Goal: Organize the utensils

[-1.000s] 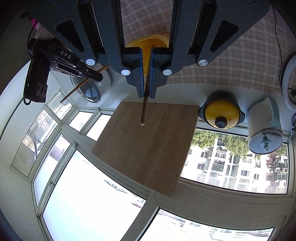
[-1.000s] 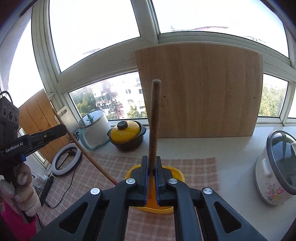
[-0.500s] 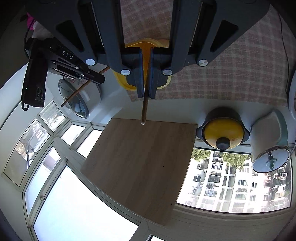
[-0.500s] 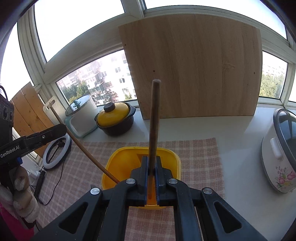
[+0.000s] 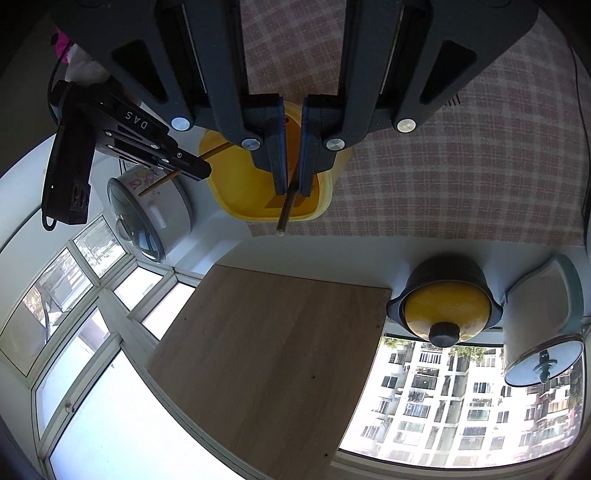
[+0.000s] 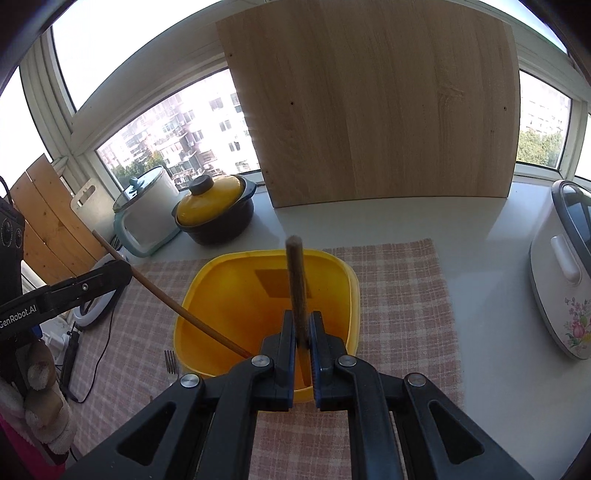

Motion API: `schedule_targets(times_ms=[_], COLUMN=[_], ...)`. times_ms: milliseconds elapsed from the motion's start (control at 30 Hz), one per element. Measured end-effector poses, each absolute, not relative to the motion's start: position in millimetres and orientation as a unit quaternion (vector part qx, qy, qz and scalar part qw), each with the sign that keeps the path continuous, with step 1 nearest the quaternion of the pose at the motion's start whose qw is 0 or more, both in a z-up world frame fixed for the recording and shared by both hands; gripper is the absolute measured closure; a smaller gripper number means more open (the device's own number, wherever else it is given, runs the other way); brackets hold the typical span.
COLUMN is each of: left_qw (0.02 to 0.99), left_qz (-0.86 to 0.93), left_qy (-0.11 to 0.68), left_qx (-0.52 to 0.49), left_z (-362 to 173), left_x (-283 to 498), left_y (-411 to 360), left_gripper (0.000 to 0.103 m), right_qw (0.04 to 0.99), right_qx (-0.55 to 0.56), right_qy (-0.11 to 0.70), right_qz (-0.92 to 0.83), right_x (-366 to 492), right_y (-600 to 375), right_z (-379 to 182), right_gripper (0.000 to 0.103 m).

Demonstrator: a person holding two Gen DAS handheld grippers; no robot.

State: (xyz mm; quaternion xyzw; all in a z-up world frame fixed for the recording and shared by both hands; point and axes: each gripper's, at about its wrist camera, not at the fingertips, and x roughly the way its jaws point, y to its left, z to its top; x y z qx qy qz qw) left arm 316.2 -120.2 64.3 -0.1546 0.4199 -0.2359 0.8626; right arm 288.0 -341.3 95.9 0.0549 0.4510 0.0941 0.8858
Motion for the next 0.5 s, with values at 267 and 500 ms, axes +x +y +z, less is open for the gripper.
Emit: schedule_targets(times_ms=[267, 500], left_qw=[0.867, 0.877], left_qz=[-0.239, -0.247], left_qy=[0.414, 0.391], left_qx=[-0.140, -0.128], left_z=[74.8, 86.6], left_x=[302.0, 275.1], left_y=[-117.2, -94.7], left_gripper=[0.075, 0.073], right_qw=[0.898, 0.916], right_qx=[0.061, 0.056], right_qy=[0.427, 0.387], right_qz=[0.092, 0.095], right_x=[276.2, 247.4], right_y=[-346.3, -352.3], right_z=[105.9, 123.1], right_gripper=[0.040, 0.017])
